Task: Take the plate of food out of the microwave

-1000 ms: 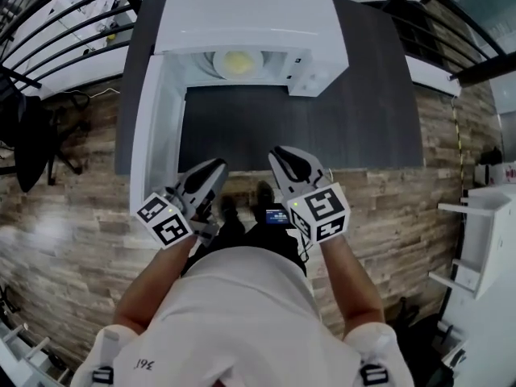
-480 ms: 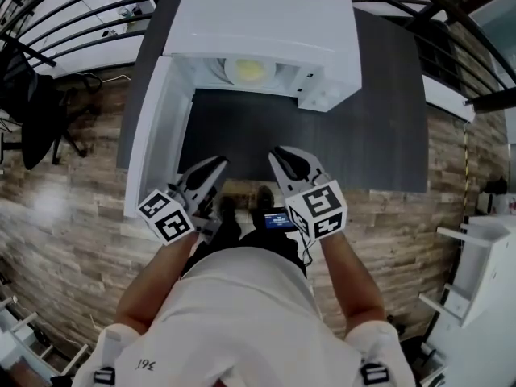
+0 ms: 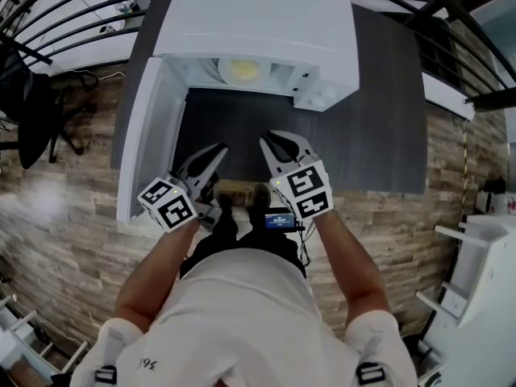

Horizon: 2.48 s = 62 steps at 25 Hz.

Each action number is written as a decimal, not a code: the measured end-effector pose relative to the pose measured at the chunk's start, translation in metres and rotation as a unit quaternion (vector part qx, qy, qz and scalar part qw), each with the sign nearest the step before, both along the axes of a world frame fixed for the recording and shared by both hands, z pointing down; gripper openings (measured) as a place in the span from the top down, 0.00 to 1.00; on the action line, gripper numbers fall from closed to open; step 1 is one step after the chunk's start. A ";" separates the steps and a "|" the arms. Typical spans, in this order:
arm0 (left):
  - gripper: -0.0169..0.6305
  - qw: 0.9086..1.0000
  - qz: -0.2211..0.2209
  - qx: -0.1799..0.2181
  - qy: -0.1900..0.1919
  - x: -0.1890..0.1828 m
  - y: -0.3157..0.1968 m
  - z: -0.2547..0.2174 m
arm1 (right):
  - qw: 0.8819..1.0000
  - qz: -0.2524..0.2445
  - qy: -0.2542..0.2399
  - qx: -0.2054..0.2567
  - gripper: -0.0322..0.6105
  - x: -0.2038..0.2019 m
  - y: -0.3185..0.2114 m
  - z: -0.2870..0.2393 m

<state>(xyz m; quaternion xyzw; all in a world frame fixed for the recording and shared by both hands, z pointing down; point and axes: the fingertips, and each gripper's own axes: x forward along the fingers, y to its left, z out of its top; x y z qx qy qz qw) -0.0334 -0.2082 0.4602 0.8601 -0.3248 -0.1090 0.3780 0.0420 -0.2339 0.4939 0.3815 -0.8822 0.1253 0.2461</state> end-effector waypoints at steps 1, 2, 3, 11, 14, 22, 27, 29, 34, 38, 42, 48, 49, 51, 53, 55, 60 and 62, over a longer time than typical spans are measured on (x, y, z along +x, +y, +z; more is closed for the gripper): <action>0.93 1.000 -0.001 -0.001 -0.002 0.001 -0.004 0.003 | 1.000 -0.002 0.011 0.001 0.92 0.000 -0.005 0.005; 0.93 1.000 -0.002 -0.003 -0.004 0.002 -0.008 0.005 | 1.000 -0.005 0.024 0.004 0.92 0.000 -0.010 0.010; 0.93 1.000 -0.003 -0.005 -0.006 0.003 -0.013 0.008 | 0.999 -0.008 0.040 0.010 0.92 0.001 -0.016 0.014; 0.93 1.000 -0.009 -0.020 -0.019 0.005 -0.050 0.032 | 0.982 -0.055 0.169 0.065 0.92 -0.002 -0.057 0.058; 0.93 0.999 -0.013 -0.028 -0.021 0.004 -0.061 0.042 | 0.973 -0.073 0.205 0.079 0.92 -0.006 -0.069 0.072; 0.93 0.998 -0.021 -0.051 -0.027 0.002 -0.086 0.064 | 0.920 -0.118 0.339 0.156 0.92 -0.016 -0.112 0.103; 0.93 0.997 -0.028 -0.062 -0.025 -0.003 -0.098 0.071 | 0.894 -0.135 0.380 0.192 0.88 -0.025 -0.132 0.108; 0.93 0.997 -0.030 -0.065 -0.021 -0.004 -0.103 0.072 | 0.882 -0.145 0.400 0.205 0.87 -0.027 -0.139 0.111; 0.93 0.997 -0.041 -0.067 -0.027 -0.009 -0.109 0.075 | 0.851 -0.156 0.451 0.219 0.87 -0.029 -0.154 0.122; 0.86 0.996 -0.039 -0.077 -0.021 -0.011 -0.111 0.078 | 0.836 -0.161 0.474 0.225 0.87 -0.031 -0.162 0.126; 0.86 0.996 -0.031 -0.086 -0.013 -0.006 -0.112 0.082 | 0.831 -0.155 0.479 0.235 0.87 -0.035 -0.169 0.126; 0.86 0.994 -0.036 -0.104 -0.010 -0.006 -0.118 0.091 | 0.838 -0.147 0.463 0.248 0.87 -0.039 -0.168 0.122; 0.86 0.993 -0.038 -0.108 -0.010 -0.007 -0.120 0.093 | 0.840 -0.147 0.458 0.250 0.88 -0.039 -0.166 0.121; 0.86 0.993 -0.042 -0.114 -0.008 -0.009 -0.125 0.096 | 0.842 -0.148 0.453 0.253 0.88 -0.038 -0.162 0.119; 0.85 0.992 -0.043 -0.120 -0.004 -0.009 -0.130 0.100 | 0.842 -0.149 0.450 0.256 0.89 -0.037 -0.159 0.116; 0.81 0.991 -0.043 -0.126 0.004 -0.007 -0.135 0.103 | 0.843 -0.153 0.448 0.257 0.89 -0.036 -0.155 0.115; 0.76 0.989 -0.046 -0.139 0.015 -0.005 -0.148 0.109 | 0.843 -0.163 0.443 0.258 0.89 -0.032 -0.146 0.113; 0.75 0.989 -0.048 -0.142 0.015 -0.006 -0.153 0.112 | 0.843 -0.167 0.439 0.263 0.90 -0.031 -0.142 0.110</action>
